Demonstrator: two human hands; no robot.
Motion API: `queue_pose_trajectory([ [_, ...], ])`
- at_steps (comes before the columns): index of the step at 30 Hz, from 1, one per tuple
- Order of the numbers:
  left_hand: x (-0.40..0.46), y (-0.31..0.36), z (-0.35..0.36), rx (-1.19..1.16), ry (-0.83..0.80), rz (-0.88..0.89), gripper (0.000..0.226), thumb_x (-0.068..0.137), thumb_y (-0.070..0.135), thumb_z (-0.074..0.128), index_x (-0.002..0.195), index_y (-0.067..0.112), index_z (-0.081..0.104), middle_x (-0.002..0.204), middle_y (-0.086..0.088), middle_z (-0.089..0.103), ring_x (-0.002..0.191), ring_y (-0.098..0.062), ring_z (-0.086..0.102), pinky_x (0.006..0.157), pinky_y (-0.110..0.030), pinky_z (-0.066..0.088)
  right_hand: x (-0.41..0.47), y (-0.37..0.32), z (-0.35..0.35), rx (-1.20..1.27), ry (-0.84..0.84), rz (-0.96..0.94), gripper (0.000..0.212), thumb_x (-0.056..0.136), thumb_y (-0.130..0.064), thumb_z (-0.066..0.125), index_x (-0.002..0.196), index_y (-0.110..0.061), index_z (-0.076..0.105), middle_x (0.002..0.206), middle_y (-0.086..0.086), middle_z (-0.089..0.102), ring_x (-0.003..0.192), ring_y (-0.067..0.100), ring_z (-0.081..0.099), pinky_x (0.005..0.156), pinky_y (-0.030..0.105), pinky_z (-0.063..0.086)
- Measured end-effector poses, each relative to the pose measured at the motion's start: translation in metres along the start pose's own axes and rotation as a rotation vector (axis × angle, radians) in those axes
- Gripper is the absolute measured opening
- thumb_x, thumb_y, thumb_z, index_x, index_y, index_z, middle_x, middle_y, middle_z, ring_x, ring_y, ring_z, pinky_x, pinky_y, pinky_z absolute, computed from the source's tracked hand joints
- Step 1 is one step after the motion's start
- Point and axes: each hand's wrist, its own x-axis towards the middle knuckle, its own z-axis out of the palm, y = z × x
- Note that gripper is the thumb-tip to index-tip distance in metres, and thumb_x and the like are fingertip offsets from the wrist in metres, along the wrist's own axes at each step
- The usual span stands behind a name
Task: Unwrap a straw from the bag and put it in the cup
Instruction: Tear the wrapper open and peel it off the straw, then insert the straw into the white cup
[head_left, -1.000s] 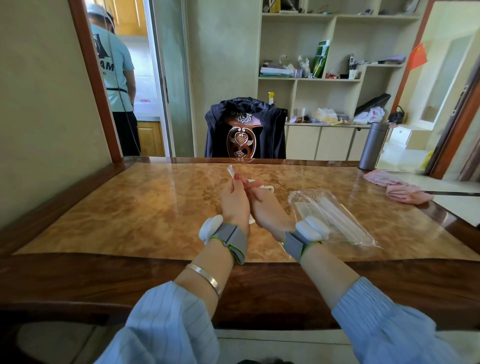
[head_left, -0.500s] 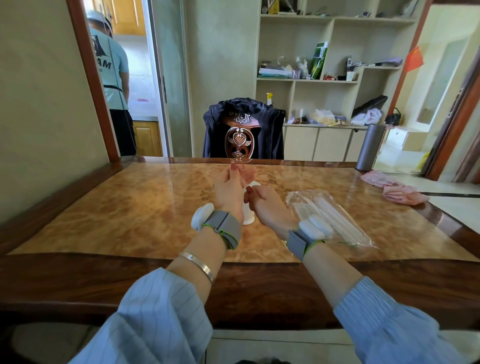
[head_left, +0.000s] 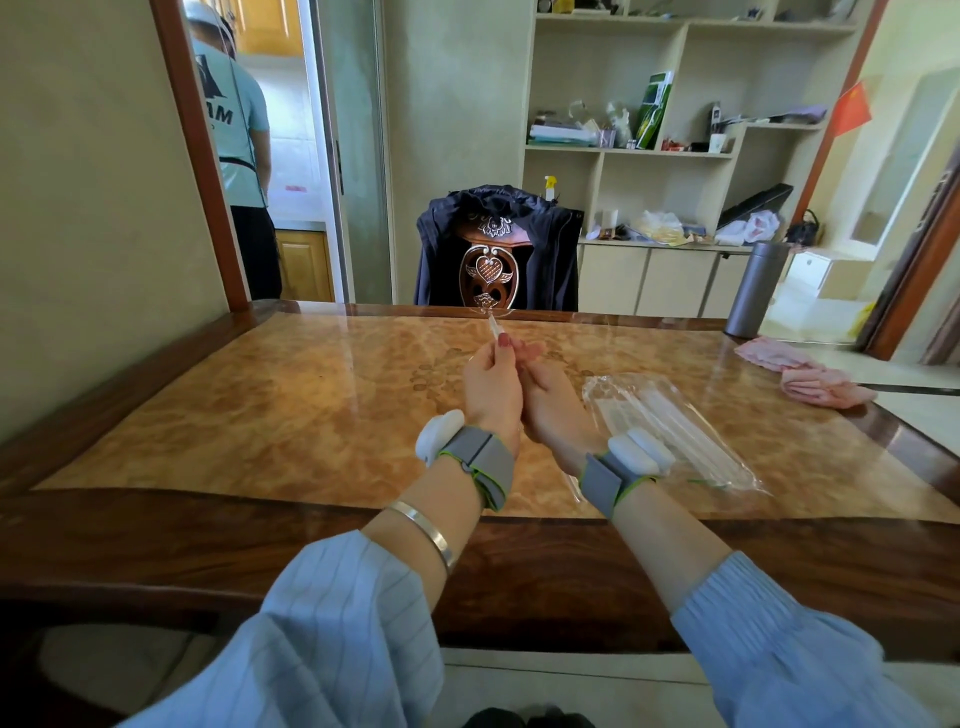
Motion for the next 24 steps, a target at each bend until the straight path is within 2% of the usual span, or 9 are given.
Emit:
queue_pose_trajectory([
  [3,0.003,0.001,-0.004,0.013,-0.069,-0.045,0.033,0.101,0.018,0.038,0.073,0.015,0.055,0.078,-0.002,0.065,0.070,-0.005,0.059,0.064,-0.011,0.048,0.000,0.005,-0.004,-0.028,-0.009,-0.006,0.033,0.097,-0.010,0.032,0.084,0.010,0.055,0.051,0.000,0.038,0.035,0.004,0.031,0.044,0.024,0.023],
  [6,0.008,0.010,-0.009,0.009,-0.068,-0.115,0.018,0.094,0.020,0.054,0.083,0.008,0.061,0.069,-0.004,0.056,0.053,-0.008,0.047,0.041,-0.011,0.042,0.001,0.004,-0.009,-0.035,-0.022,-0.017,0.037,0.100,-0.019,0.031,0.071,-0.009,0.051,0.053,-0.003,0.039,0.035,0.003,0.033,0.042,0.016,0.024],
  [7,0.009,0.013,-0.009,-0.018,-0.055,-0.139,0.016,0.091,0.022,0.058,0.086,0.007,0.061,0.073,-0.005,0.056,0.054,-0.010,0.047,0.041,-0.012,0.041,0.002,0.004,-0.010,-0.048,-0.019,-0.016,0.039,0.100,-0.021,0.031,0.066,-0.013,0.048,0.053,-0.003,0.040,0.034,0.002,0.034,0.040,0.013,0.023],
  [10,0.012,0.018,-0.009,-0.109,0.008,-0.157,0.020,0.091,0.028,0.056,0.076,0.015,0.061,0.078,0.000,0.066,0.069,-0.010,0.061,0.054,-0.018,0.045,0.004,0.002,-0.010,-0.082,-0.023,0.003,0.040,0.099,-0.020,0.032,0.062,-0.018,0.046,0.055,-0.001,0.042,0.044,0.007,0.034,0.042,0.015,0.023],
  [12,0.013,0.019,-0.009,-0.113,0.024,-0.137,0.022,0.093,0.028,0.054,0.074,0.019,0.062,0.077,0.003,0.067,0.071,-0.006,0.064,0.059,-0.017,0.046,0.003,0.003,-0.011,-0.094,-0.046,0.008,0.040,0.099,-0.019,0.033,0.062,-0.019,0.047,0.055,-0.001,0.043,0.046,0.010,0.033,0.046,0.020,0.023],
  [16,0.016,0.015,-0.014,-0.109,0.067,-0.147,0.015,0.092,0.022,0.056,0.086,0.013,0.066,0.078,0.005,0.066,0.051,0.006,0.065,0.053,-0.009,0.049,0.003,0.006,-0.012,-0.110,-0.092,0.019,0.042,0.101,-0.025,0.032,0.063,-0.019,0.049,0.053,-0.003,0.042,0.033,0.003,0.036,0.034,0.011,0.025],
  [17,0.019,0.015,-0.015,-0.112,0.079,-0.149,0.016,0.092,0.022,0.057,0.084,0.012,0.066,0.078,0.005,0.067,0.054,0.005,0.065,0.061,-0.009,0.050,0.004,0.006,-0.012,-0.102,-0.106,0.023,0.042,0.101,-0.026,0.031,0.064,-0.019,0.050,0.052,-0.003,0.041,0.028,0.003,0.035,0.032,0.011,0.025],
  [20,0.027,0.019,-0.016,-0.135,0.123,-0.166,0.024,0.091,0.021,0.057,0.070,0.016,0.065,0.075,0.005,0.067,0.071,-0.005,0.063,0.091,-0.026,0.047,0.003,0.006,-0.013,-0.116,-0.144,0.014,0.041,0.101,-0.025,0.030,0.070,-0.015,0.053,0.051,-0.003,0.039,0.025,0.002,0.035,0.032,0.010,0.026],
  [24,0.035,0.029,-0.021,-0.181,0.207,-0.140,0.027,0.090,0.014,0.059,0.063,0.016,0.063,0.070,0.003,0.066,0.070,-0.011,0.061,0.084,-0.029,0.049,0.001,0.008,-0.017,-0.161,-0.180,-0.026,0.040,0.102,-0.026,0.031,0.076,-0.009,0.056,0.050,-0.002,0.041,0.027,0.001,0.038,0.035,0.010,0.028],
])
